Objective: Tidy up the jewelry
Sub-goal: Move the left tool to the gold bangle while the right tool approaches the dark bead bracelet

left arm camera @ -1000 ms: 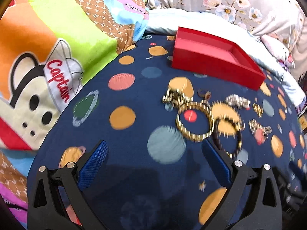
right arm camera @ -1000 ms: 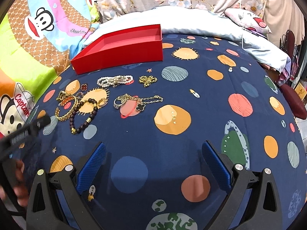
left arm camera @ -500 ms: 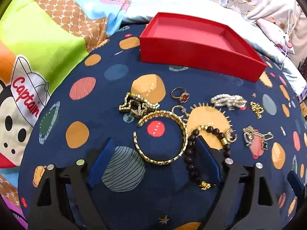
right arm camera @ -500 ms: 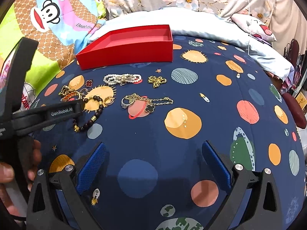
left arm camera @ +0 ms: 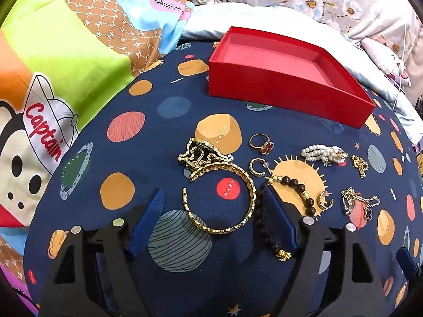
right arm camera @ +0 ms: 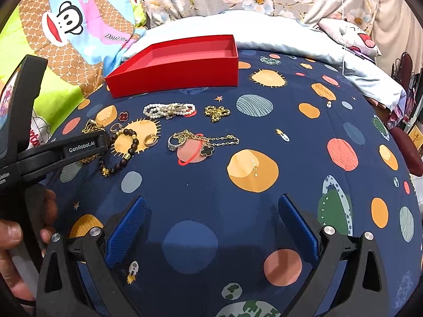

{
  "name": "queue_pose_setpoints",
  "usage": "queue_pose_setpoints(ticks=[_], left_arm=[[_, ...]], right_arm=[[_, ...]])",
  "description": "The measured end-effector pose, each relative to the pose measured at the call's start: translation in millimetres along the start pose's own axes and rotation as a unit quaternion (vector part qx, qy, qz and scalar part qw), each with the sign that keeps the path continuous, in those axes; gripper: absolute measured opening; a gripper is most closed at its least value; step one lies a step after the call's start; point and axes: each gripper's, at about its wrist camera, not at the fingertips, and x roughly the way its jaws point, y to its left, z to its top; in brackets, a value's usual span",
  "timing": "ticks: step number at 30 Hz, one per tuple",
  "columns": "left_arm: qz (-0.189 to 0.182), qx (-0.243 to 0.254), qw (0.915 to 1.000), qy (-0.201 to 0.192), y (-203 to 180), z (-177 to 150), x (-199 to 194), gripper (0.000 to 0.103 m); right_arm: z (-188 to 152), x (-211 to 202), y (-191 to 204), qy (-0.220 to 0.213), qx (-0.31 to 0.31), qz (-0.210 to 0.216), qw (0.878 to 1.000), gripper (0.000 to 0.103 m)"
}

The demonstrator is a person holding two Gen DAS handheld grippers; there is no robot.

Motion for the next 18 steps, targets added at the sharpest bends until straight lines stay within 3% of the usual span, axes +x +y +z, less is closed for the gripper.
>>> queue_pose_setpoints(ticks=[3, 7, 11, 18], left_arm=[[-0.017, 0.005, 0.9998, -0.002, -0.3, -1.0, -3.3, 0.059], [-0.024, -0.004, 0.9997, -0.002, 4.4, -2.2, -5.9, 0.053], [-0.041, -0.015, 0.999, 0.004, 12.8, -3.5, -8.4, 0.053], [-0.036, -0.017, 0.9992, 0.003, 23.4, -13.2, -18.1, 0.053]], right_arm=[[-0.1, 0.4, 0.3, 0.001, -0.001, -0.001, 1.0, 0.098], [-0.2, 1.1, 0.7, 0.002, -0.001, -0.002, 1.0, 0.098], [-0.5, 1.1, 0.7, 0.002, -0.001, -0.002, 1.0, 0.098], [-0.4, 0.8, 0.6, 0.002, -0.001, -0.001, 1.0, 0.098]])
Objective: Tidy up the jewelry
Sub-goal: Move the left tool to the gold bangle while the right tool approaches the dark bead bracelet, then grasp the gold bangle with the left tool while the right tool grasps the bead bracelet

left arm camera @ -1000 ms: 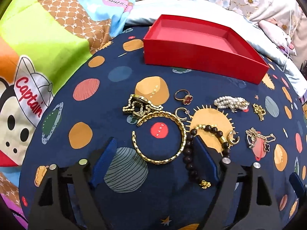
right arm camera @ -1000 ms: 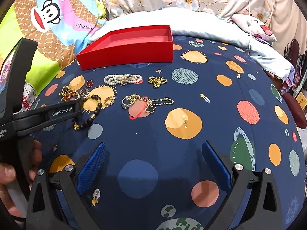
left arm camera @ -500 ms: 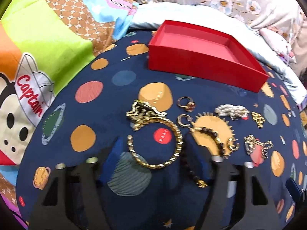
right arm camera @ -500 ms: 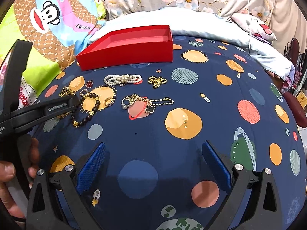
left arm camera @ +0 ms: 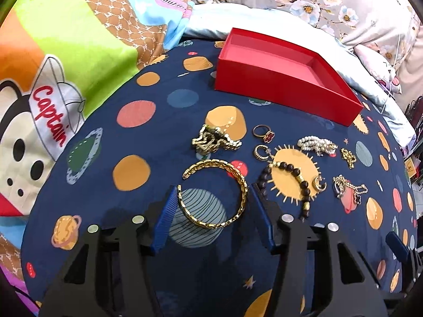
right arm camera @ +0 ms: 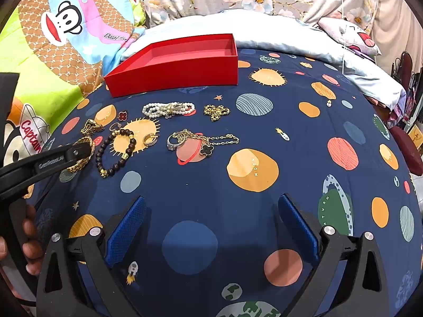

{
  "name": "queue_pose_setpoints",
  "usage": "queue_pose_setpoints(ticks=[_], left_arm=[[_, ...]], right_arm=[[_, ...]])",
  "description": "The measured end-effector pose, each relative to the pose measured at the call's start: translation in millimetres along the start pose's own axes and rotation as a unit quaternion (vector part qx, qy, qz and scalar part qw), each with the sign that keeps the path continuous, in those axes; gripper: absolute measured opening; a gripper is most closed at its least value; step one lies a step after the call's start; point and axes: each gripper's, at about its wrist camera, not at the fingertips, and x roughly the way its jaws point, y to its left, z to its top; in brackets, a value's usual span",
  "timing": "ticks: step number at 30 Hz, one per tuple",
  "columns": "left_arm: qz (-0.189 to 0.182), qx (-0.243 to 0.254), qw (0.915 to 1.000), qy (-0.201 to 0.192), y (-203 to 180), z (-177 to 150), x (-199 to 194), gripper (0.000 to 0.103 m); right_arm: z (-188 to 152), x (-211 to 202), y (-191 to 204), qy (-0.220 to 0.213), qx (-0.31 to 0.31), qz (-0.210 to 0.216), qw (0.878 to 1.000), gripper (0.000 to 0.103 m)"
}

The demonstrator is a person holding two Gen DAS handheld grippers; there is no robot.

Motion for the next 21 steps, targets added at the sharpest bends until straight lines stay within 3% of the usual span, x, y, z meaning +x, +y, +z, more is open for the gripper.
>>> queue_pose_setpoints(ticks=[5, 7, 11, 15, 20, 21], left_arm=[[0.007, 0.0, 0.9999, -0.013, 9.9, -1.0, -15.0, 0.053], [0.014, 0.002, 0.9997, -0.02, 14.2, -1.4, -21.7, 0.053], [0.014, 0.002, 0.9997, -0.02, 23.2, -4.0, -28.0, 0.053], [0.015, 0.006, 0.9997, -0.019, 28.1, -7.2, -29.4, 0.053], [0.004, 0.0, 0.9998, -0.017, 34.7, -12.5, -30.0, 0.053], [0.003, -0.002, 0.9999, -0.015, 36.1, -13.5, -28.8, 0.053]], right_arm=[[0.5, -3.8, 1.9, -0.007, -0.005, 0.007, 1.0, 0.098], [2.8, -7.0, 6.9, -0.012, -0.01, 0.032, 0.999, 0.098], [16.3, -0.5, 31.3, 0.005, -0.031, 0.073, 0.997, 0.086], [31.3, 15.7, 51.1, 0.02, -0.042, 0.078, 0.996, 0.075], [43.6, 40.7, 57.4, 0.054, -0.021, 0.087, 0.995, 0.052], [44.3, 43.1, 58.9, 0.056, -0.021, 0.086, 0.994, 0.051]])
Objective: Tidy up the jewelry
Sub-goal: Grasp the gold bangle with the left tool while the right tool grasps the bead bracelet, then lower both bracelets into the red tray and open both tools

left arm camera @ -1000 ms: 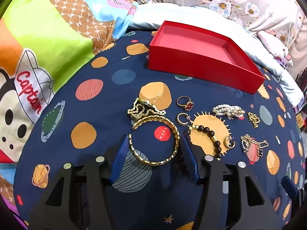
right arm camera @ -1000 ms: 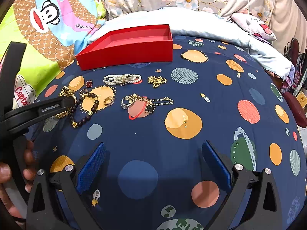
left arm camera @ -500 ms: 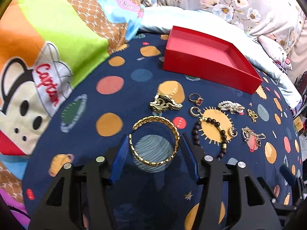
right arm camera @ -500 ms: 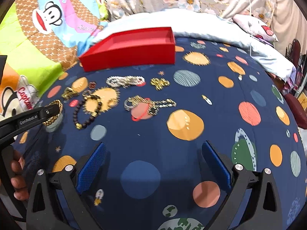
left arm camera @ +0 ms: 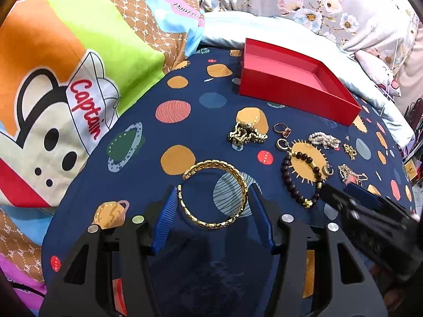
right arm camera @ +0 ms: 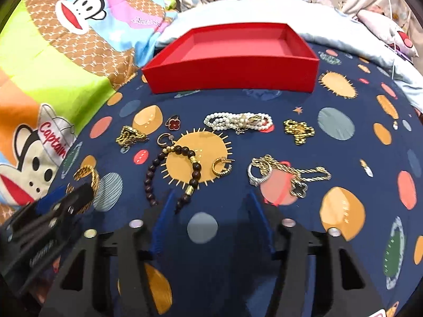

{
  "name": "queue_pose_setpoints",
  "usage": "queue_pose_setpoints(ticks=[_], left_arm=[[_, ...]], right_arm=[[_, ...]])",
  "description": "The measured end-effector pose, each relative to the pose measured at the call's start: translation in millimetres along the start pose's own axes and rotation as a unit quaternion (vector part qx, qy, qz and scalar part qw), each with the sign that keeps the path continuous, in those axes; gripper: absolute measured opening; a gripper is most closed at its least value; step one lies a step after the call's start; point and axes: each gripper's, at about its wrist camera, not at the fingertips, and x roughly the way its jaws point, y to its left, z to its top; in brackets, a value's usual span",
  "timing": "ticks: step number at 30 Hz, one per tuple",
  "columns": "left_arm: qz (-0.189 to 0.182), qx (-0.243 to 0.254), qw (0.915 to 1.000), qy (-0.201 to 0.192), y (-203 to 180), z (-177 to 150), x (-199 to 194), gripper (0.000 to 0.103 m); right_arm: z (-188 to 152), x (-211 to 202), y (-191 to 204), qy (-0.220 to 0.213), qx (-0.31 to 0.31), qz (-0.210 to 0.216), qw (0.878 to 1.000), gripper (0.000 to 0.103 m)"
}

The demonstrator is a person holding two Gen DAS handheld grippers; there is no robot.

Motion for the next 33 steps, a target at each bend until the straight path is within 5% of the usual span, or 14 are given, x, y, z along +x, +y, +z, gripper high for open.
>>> queue_pose_setpoints(ticks=[4, 11, 23, 33], left_arm=[[-0.003, -0.002, 1.0, 0.003, 3.9, -2.6, 2.1, 0.053], [-0.009, -0.009, 0.9999, 0.005, 9.3, -3.6, 5.7, 0.053], [-0.018, -0.004, 0.9998, -0.011, 5.6, 5.1, -8.1, 0.053], [-0.033, 0.04, 0.9955, -0.079, -33.5, 78.0, -23.6, 0.053]], right_arm=[[6.5, 9.6, 11.9, -0.001, -0.024, -0.026, 0.999, 0.046], [7.8, 13.5, 19.9, -0.006, -0.049, -0.041, 0.998, 0.007], [12.8, -19.6, 9.1, -0.035, -0.022, 0.0, 0.999, 0.007], [92.1, -57.5, -24.4, -0.1, -0.033, -0.002, 0.994, 0.007]])
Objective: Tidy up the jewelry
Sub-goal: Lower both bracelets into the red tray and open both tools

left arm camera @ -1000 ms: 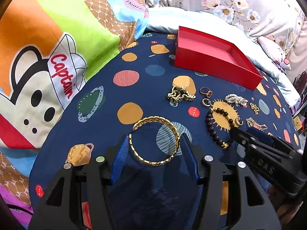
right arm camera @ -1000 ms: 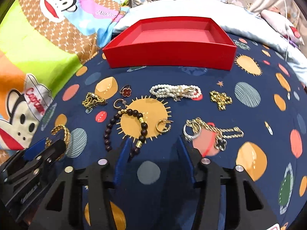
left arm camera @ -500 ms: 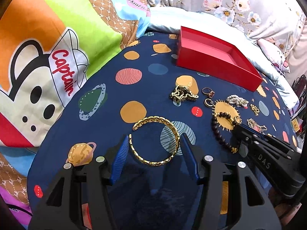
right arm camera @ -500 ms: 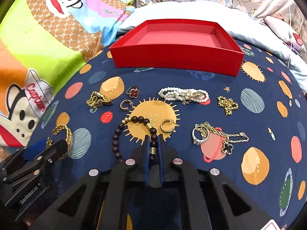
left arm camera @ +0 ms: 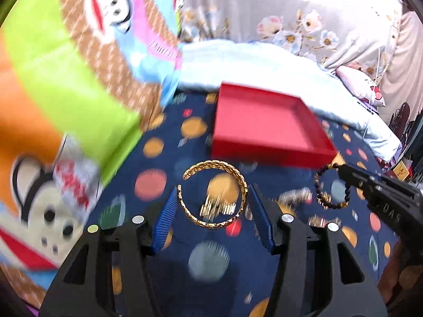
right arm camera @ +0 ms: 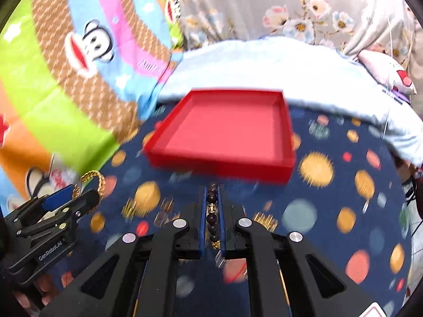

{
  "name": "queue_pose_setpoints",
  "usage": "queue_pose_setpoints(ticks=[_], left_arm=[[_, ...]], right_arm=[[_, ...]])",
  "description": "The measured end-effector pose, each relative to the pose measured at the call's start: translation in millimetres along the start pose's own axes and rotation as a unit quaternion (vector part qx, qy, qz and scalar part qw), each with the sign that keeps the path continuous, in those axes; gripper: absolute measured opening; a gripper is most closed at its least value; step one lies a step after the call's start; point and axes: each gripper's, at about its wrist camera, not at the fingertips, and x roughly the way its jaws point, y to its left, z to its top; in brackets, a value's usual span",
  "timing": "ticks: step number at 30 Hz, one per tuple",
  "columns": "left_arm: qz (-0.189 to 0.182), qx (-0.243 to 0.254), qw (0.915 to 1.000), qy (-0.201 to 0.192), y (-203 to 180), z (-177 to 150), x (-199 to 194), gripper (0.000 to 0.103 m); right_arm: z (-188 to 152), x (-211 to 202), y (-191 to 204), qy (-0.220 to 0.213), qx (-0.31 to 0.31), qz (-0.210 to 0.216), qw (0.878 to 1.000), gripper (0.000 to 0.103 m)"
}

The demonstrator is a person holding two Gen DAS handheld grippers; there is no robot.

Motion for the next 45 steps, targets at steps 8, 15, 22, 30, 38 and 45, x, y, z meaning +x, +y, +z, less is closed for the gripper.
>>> queue_pose_setpoints(ticks=[8, 15, 22, 30, 38, 45], left_arm=[[-0.005, 0.026, 0.9993, -0.028, -33.2, 82.1, 55.4, 0.053], [-0.009, 0.037, 0.9989, -0.026, -59.8, 136.4, 130.0, 0.053], [0.001, 0.043, 0.9991, 0.001, -72.7, 148.2, 190.7, 0.053], [0.021, 0.034, 0.9992, 0.011, -70.3, 144.7, 209.3, 0.058], [0.035, 0.045, 0.9983, 0.015, -64.8, 136.8, 207.9, 0.059], [0.044, 0.037, 0.9979, 0.029, -50.2, 126.7, 213.4, 0.059]], right_arm=[[87.3, 50.6, -37.9, -0.02, -0.011, -0.011, 1.0, 0.007], [131.8, 117.9, -61.3, -0.006, -0.012, -0.001, 1.0, 0.007], [142.5, 176.0, -70.8, 0.03, -0.028, 0.001, 0.999, 0.008], [140.1, 181.6, -73.1, 0.007, -0.033, -0.028, 0.999, 0.043], [142.1, 179.8, -77.1, -0.016, -0.009, -0.035, 0.999, 0.049], [144.5, 181.1, -70.0, -0.036, 0.01, -0.017, 0.999, 0.049]])
